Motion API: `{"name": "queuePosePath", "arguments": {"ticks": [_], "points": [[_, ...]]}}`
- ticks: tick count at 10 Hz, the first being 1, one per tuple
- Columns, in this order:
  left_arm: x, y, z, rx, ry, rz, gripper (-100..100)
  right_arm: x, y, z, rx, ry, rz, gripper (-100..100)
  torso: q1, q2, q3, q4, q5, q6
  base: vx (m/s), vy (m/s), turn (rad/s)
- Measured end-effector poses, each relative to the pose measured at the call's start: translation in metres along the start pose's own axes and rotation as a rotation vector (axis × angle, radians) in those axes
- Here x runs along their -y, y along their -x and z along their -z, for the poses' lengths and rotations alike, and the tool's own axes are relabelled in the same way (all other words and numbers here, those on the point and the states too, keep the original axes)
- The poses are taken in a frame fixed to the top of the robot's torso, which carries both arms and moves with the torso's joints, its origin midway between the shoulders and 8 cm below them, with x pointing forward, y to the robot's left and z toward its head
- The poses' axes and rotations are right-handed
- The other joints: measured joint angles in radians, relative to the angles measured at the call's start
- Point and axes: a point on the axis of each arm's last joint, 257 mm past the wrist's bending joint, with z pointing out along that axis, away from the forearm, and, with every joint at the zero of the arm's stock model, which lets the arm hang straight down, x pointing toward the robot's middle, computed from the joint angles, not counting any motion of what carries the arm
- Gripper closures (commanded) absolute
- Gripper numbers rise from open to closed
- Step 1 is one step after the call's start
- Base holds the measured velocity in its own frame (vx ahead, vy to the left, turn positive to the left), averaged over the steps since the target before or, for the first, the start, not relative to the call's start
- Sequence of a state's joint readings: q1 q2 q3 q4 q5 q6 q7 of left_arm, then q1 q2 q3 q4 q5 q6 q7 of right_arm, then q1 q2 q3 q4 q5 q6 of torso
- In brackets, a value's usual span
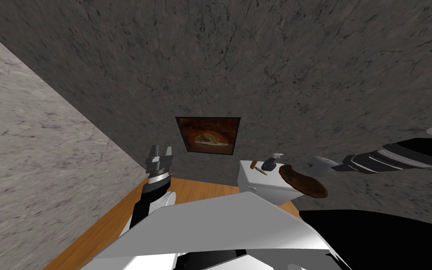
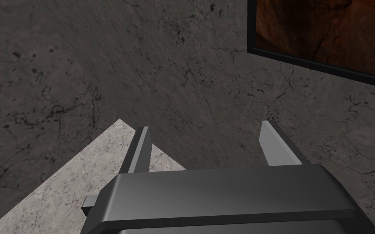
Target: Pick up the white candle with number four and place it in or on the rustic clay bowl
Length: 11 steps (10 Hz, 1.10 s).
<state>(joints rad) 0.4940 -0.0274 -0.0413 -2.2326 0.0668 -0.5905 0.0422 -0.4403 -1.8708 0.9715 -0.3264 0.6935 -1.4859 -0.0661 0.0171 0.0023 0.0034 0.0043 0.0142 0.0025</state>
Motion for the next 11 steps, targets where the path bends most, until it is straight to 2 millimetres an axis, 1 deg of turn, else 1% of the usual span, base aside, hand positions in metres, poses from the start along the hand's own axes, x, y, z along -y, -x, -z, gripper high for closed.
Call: {"name": "queuePosePath", "arguments": {"ticks": [4, 6, 7, 11], "points": [[0.0000, 0.0000, 0.0000, 0.000, 0.000, 0.000, 0, 0.0050, 0.0053, 0.0072, 0.022, -0.021, -0.009, 100, 0.001, 0.002, 0.001, 0.001, 0.001, 0.001, 0.005, 0.005, 0.008], [0.0000, 0.0000, 0.0000, 0.000, 0.000, 0.000, 0, 0.0053, 0.0026, 0.0078, 0.010, -0.022, -0.007, 100, 0.001, 0.003, 0.002, 0.001, 0.001, 0.001, 0.000, 0.000, 0.000], [0.0000, 0.0000, 0.0000, 0.000, 0.000, 0.000, 0, 0.0053, 0.0024, 0.0079, 0.010, -0.022, -0.007, -100, 0.001, 0.003, 0.002, 0.001, 0.001, 0.001, 0.000, 0.000, 0.000], [0.0000, 0.0000, 0.0000, 0.000, 0.000, 0.000, 0, 0.0053, 0.0024, 0.0079, 0.010, -0.022, -0.007, -100, 0.001, 0.003, 0.002, 0.001, 0.001, 0.001, 0.000, 0.000, 0.000]]}}
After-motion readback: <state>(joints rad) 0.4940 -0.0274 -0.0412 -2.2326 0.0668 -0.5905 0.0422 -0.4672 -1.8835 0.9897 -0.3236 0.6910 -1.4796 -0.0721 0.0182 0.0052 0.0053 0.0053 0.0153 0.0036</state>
